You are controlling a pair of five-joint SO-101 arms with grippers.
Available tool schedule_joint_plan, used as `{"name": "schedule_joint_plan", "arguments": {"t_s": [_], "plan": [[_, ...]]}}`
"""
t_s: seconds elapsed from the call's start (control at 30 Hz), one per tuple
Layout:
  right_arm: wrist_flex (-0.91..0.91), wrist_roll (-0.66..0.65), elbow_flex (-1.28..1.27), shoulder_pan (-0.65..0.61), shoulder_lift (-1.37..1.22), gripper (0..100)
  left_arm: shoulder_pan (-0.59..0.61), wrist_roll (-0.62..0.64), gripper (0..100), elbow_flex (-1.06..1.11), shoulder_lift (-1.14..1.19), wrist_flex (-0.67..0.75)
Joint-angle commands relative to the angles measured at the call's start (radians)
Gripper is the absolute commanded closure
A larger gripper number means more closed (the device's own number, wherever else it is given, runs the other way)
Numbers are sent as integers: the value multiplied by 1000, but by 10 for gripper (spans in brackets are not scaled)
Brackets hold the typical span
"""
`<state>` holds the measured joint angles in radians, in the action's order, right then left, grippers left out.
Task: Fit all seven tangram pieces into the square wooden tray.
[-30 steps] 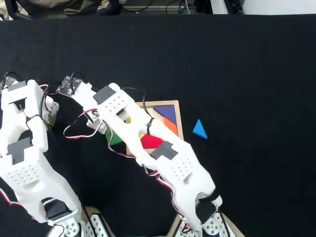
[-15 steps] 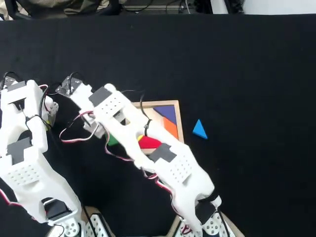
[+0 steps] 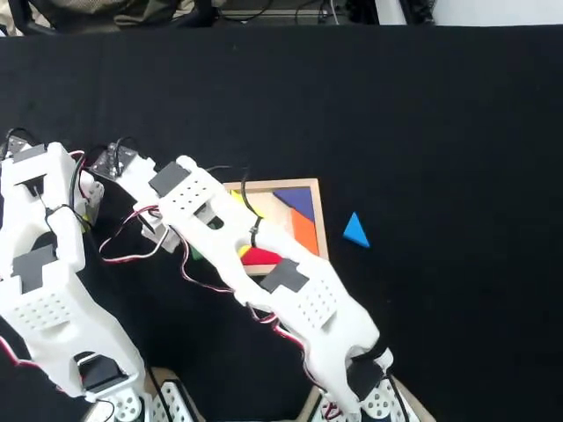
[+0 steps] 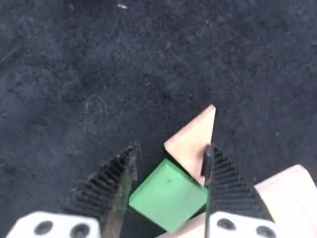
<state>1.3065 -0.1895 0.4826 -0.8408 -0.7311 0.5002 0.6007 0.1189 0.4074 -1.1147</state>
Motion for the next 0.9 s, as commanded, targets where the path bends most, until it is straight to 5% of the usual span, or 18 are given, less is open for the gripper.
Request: {"name": "schedule_joint_plan", "arguments": {"t_s": [0.0,0.67,0.87], "plan": [[-15,2,51,18,-2,795,21,2,970,-8,-41,9],[-8,2,45,20,30,787,21,2,970,-8,-41,9],[-8,2,45,20,24,707,22,2,970,-8,-41,11]]}}
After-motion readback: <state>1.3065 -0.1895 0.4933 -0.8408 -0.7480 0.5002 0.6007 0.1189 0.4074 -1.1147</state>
